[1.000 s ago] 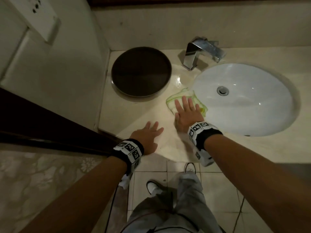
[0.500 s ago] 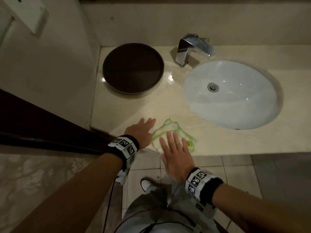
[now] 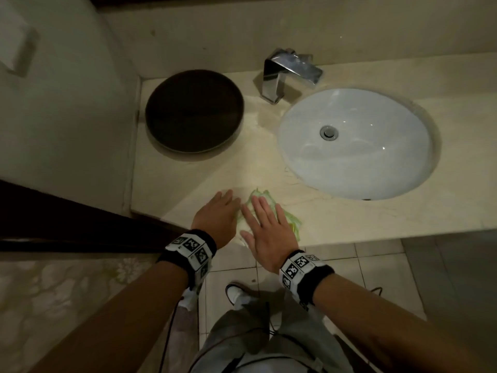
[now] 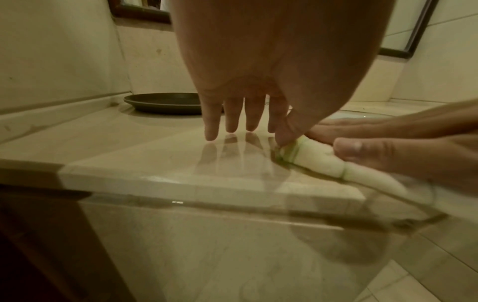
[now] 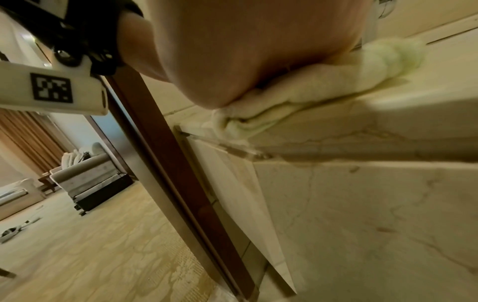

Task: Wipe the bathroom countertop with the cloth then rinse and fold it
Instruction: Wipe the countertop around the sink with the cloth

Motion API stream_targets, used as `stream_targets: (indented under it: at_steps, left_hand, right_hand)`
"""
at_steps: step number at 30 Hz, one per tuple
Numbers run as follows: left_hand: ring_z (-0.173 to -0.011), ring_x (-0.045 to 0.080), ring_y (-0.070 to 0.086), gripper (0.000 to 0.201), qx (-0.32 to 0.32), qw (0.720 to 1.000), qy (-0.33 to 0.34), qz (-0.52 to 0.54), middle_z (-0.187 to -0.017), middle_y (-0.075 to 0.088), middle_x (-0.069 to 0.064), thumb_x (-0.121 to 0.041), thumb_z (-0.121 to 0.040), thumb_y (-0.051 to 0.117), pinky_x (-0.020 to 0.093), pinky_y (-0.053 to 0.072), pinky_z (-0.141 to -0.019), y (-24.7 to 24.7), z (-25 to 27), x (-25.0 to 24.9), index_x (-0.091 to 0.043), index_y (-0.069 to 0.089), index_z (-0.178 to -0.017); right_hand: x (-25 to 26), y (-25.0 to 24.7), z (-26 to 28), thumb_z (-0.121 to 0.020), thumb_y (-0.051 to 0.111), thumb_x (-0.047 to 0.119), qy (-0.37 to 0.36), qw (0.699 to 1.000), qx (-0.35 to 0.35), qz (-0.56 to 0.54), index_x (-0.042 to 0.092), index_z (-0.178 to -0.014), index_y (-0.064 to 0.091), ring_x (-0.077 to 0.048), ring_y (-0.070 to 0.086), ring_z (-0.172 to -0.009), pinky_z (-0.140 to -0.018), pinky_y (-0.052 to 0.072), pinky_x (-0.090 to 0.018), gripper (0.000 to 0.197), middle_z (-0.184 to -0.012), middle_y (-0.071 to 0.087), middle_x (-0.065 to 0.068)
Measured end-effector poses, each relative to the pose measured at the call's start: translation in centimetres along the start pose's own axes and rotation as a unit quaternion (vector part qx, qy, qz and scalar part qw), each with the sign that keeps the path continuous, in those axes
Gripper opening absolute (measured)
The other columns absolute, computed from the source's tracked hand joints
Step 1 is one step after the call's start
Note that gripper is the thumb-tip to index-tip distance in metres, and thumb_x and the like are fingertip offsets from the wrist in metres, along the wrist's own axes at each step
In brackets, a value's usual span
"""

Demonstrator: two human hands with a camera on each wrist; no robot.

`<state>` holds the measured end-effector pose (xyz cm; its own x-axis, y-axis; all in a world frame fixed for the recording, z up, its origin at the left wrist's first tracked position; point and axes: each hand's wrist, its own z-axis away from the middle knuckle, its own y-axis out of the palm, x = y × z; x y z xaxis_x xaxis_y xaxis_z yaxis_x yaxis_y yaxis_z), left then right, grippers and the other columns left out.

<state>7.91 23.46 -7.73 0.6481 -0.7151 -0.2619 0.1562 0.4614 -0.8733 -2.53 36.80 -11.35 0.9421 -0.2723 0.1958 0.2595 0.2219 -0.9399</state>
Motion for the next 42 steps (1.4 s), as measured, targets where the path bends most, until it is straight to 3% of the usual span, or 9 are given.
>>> stream_targets:
  at_steps: [4, 10, 15, 22, 27, 32, 38, 42]
  left_hand:
    - [-0.144, 0.019, 0.026, 0.048, -0.035, 0.999, 0.007, 0.019, -0.157, 0.030, -0.002, -0.028, -0.100, 0.040, 0.033, 0.027, -0.114, -0.8, -0.4, -2.8, -0.026, 0.036, -0.147]
    - [-0.140, 0.019, 0.033, 0.048, -0.035, 0.998, 0.036, 0.022, -0.153, 0.036, 0.001, -0.026, -0.099, 0.042, 0.031, 0.030, -0.111, -0.8, -2.0, -8.0, -0.023, 0.038, -0.146]
    - [-0.144, 0.020, 0.025, 0.051, 0.015, 0.996, 0.084, -0.018, -0.158, 0.026, 0.002, -0.027, -0.098, 0.043, 0.032, 0.028, -0.113, 0.3, -3.6, -13.0, -0.022, 0.034, -0.147]
    - [-0.148, 0.022, 0.011, 0.061, 0.072, 0.990, 0.114, -0.035, -0.161, 0.012, 0.000, -0.044, -0.098, 0.043, 0.047, 0.029, -0.115, 1.1, -6.0, -19.6, -0.027, 0.020, -0.152]
    - [-0.148, 0.030, 0.001, 0.076, 0.112, 0.982, 0.101, -0.118, -0.162, -0.001, 0.000, -0.064, -0.091, 0.041, 0.064, 0.030, -0.107, 2.3, -7.0, -22.5, -0.036, 0.005, -0.151]
    - [-0.148, 0.034, 0.001, 0.081, 0.120, 0.978, 0.087, -0.144, -0.162, -0.001, 0.003, -0.066, -0.089, 0.043, 0.067, 0.028, -0.106, 2.5, -7.1, -23.3, -0.035, 0.002, -0.151]
    - [-0.148, 0.033, 0.002, 0.082, 0.133, 0.981, 0.077, -0.121, -0.162, 0.002, 0.002, -0.063, -0.088, 0.048, 0.067, 0.025, -0.108, 2.2, -7.2, -23.5, -0.036, 0.005, -0.152]
    - [-0.148, 0.032, 0.003, 0.081, 0.129, 0.981, 0.076, -0.123, -0.162, 0.004, 0.002, -0.062, -0.088, 0.049, 0.067, 0.025, -0.108, 2.3, -7.1, -23.5, -0.036, 0.005, -0.152]
  right_hand:
    - [-2.9, -0.5, 0.6, -0.099, 0.005, 0.052, 0.034, 0.999, -0.018, -0.012, 0.020, -0.154, 0.009, -0.024, -0.008, -0.149, -0.120, 0.002, -0.050, 0.064, -0.162, -0.003, -0.008]
    - [-9.7, -1.3, 3.0, -0.097, 0.001, 0.054, 0.080, 0.996, -0.019, -0.017, 0.023, -0.155, 0.001, -0.022, -0.015, -0.148, -0.120, -0.005, -0.047, 0.065, -0.162, -0.009, -0.006]
    - [-15.0, -1.7, 5.5, -0.097, 0.004, 0.054, 0.125, 0.992, -0.023, -0.025, 0.024, -0.155, 0.000, -0.021, -0.014, -0.148, -0.120, -0.003, -0.047, 0.065, -0.162, -0.009, -0.005]
    - [-23.9, -2.2, 10.0, -0.096, 0.001, 0.053, 0.203, 0.978, -0.027, -0.025, 0.024, -0.155, -0.002, -0.021, -0.012, -0.149, -0.120, -0.004, -0.046, 0.066, -0.162, -0.008, -0.006]
    - [-31.5, -3.2, 13.1, -0.093, -0.005, 0.055, 0.263, 0.964, -0.023, -0.035, 0.027, -0.154, -0.007, -0.021, -0.013, -0.149, -0.120, -0.006, -0.043, 0.067, -0.161, -0.013, -0.005]
    - [-38.2, -3.9, 15.0, -0.093, -0.003, 0.056, 0.327, 0.942, -0.055, -0.051, 0.025, -0.155, 0.002, -0.028, -0.002, -0.149, -0.120, 0.004, -0.049, 0.069, -0.162, -0.001, -0.010]
    - [-38.9, -4.0, 14.5, -0.093, -0.001, 0.054, 0.383, 0.919, -0.055, -0.081, 0.025, -0.155, -0.002, -0.028, -0.007, -0.149, -0.119, -0.003, -0.049, 0.069, -0.162, -0.006, -0.011]
    - [-38.4, -3.8, 14.3, -0.099, 0.005, 0.050, 0.390, 0.916, -0.036, -0.085, 0.024, -0.154, -0.007, -0.029, -0.011, -0.148, -0.119, -0.002, -0.054, 0.062, -0.161, -0.011, -0.013]
